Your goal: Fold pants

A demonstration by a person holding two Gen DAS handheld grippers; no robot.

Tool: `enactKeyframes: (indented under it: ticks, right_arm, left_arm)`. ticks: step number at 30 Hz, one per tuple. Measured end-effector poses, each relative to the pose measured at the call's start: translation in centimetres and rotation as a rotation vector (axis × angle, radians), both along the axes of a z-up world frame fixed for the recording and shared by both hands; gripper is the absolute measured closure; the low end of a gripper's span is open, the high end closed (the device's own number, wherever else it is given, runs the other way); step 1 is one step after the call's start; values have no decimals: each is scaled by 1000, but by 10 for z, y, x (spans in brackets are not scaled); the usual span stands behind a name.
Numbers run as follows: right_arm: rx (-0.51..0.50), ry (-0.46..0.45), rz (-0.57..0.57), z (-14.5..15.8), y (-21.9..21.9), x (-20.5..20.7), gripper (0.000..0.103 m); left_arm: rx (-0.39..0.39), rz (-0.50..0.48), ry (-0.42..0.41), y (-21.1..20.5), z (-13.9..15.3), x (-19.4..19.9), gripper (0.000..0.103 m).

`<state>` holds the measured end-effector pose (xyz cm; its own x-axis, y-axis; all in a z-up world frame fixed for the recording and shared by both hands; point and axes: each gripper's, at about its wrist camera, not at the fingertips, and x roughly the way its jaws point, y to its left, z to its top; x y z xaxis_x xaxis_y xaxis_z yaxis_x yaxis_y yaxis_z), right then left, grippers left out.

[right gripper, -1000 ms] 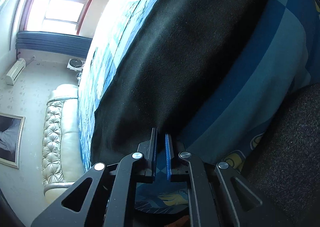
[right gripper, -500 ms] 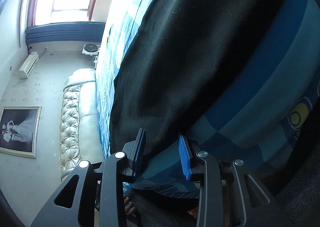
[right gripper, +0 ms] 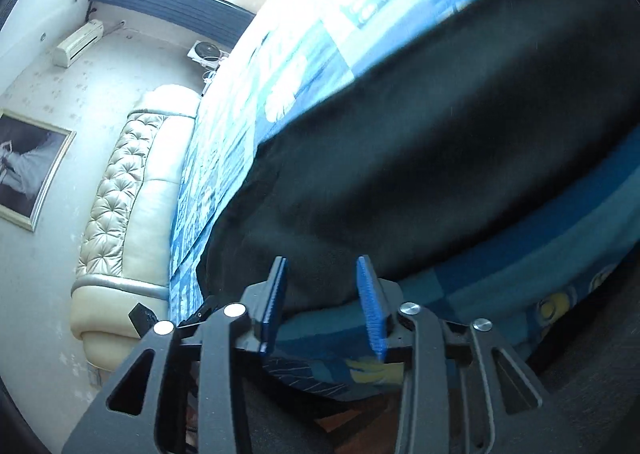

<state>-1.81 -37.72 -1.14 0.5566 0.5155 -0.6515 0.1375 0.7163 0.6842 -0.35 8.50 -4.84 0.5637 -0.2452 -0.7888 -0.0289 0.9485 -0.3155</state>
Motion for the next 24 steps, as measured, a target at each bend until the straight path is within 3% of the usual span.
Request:
enactKeyframes:
  ticks: [3,6,9,14,17,20,24]
  right_arm:
    - [-77,-83,-32,33,-59,8,41]
    - [-134,-83,-79,47,-139,13,40]
    - [-233,-36,-149,46,-224,10,40]
    - [-231,56,-319,20,-344,-6,40]
    - [-179,88,-375,0,-384,-14,40]
    - [-213,136,-368,-18,-399,-6,40]
    - [-157,117,-330,-36,-411,-2,40]
  left_arm:
    - [-23,4,-3,2,1,-1,10]
    - [-42,10,-3,5,2,0,10]
    - [-50,18,-1,5,5,0,10]
    - [-71,40,5,6,13,0,10]
    - [-39,60,7,5,18,0,10]
    - [-4,79,8,3,22,-1,10]
    - [13,111,33,1,21,0,10]
